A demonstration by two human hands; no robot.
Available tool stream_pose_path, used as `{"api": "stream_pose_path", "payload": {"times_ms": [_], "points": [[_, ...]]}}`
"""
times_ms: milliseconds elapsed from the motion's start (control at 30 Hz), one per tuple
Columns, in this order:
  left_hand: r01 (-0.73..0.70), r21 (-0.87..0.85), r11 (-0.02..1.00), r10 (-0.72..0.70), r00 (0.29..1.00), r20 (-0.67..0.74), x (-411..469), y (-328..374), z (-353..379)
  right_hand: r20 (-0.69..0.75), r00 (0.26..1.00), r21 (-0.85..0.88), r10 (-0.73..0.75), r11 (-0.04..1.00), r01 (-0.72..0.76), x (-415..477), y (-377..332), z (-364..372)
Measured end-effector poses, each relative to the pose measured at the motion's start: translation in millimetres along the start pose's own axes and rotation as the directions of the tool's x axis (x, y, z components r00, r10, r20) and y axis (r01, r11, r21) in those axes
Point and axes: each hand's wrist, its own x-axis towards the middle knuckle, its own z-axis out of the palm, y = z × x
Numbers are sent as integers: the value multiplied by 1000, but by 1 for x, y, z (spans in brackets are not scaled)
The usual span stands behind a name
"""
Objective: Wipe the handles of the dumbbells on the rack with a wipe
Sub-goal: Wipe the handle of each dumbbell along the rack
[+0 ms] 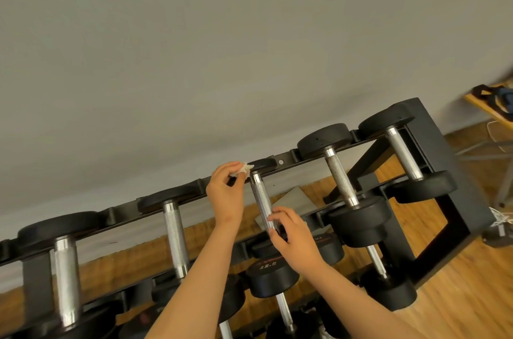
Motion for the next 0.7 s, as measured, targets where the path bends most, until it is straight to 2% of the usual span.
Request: {"api": "stream_pose_path", "payload": {"times_ms": [167, 300, 400, 700], "points": [[203, -161, 966, -219, 972, -88, -5, -12, -5, 5, 1000, -11, 6, 1000, -6, 1, 0, 0], [305, -140, 942, -319, 944, -91, -5, -27, -10, 9, 1000, -13, 3, 1000, -3, 0, 1, 1], [315, -98, 944, -322, 944, -67, -5, -33, -11, 18, 1000, -3, 4, 1000, -4, 0, 2, 0], [210, 147, 967, -216, 976, 27, 13, -33, -12, 23, 1000, 8, 1, 1000, -1, 1, 4, -4]]}}
